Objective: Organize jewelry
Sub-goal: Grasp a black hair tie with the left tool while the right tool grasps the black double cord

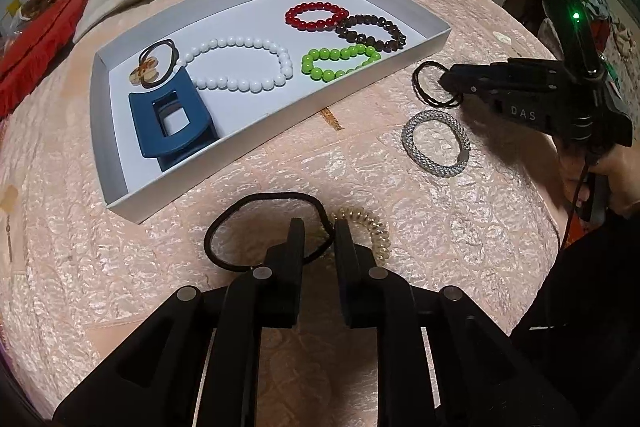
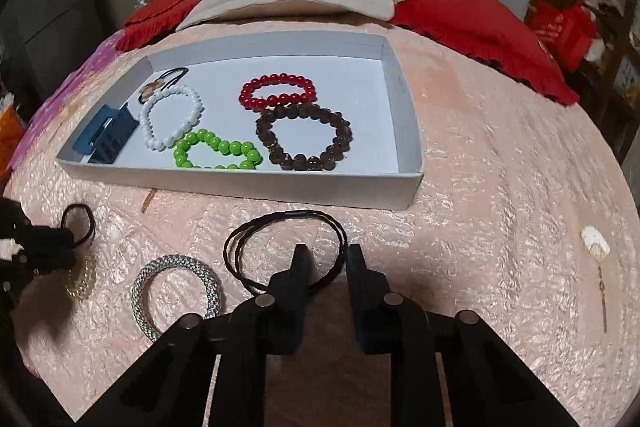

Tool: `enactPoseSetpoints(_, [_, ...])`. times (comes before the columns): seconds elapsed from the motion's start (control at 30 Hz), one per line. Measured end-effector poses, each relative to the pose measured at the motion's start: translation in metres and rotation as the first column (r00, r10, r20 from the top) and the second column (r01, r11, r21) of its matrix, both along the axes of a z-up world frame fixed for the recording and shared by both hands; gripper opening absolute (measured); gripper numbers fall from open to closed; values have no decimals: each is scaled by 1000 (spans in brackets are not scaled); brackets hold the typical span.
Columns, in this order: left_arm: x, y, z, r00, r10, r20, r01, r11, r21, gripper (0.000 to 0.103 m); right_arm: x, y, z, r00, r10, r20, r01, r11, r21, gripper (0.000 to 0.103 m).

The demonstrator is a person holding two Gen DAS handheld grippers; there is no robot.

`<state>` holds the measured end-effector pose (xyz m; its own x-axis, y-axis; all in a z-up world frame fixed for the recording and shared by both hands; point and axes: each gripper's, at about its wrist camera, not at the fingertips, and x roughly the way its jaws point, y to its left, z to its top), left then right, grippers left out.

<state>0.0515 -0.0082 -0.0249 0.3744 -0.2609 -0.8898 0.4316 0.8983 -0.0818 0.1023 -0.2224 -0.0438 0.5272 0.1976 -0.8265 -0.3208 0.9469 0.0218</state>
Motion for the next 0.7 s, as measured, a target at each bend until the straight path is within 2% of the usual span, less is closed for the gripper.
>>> enactPoseSetpoints(0.1, [1,1,-1,1000,8,-4,-9,1000,-6,14,1,-4,0,999,-29,-13,30,1000,6,6])
enactPoseSetpoints(0.13, [1,2,-1,1000,12,-5,-12,1000,-11,12,1,-6,0,999,-38,-24,39,999,20,4])
enactPoseSetpoints(0.17, [1,3,1,1000,15,2,-14,1000,-17,6,1,-7,0,998,-45,-31,46,999,28,3])
enactPoseSetpoints(0.33, [2,14,14,998,50,34,-48,997,-62,4,-10,-13,15,998,-70,0,70,996,58,3])
enactPoseSetpoints(0.53, [7,30,25,991,121,62,-115,989,-92,4,-33,-11,50,995,-37,88,25,990,139,3])
enactPoseSetpoints(0.7, [8,32,28,988,133,78,-125,987,-99,4,-40,-8,59,994,-21,107,3,987,160,3])
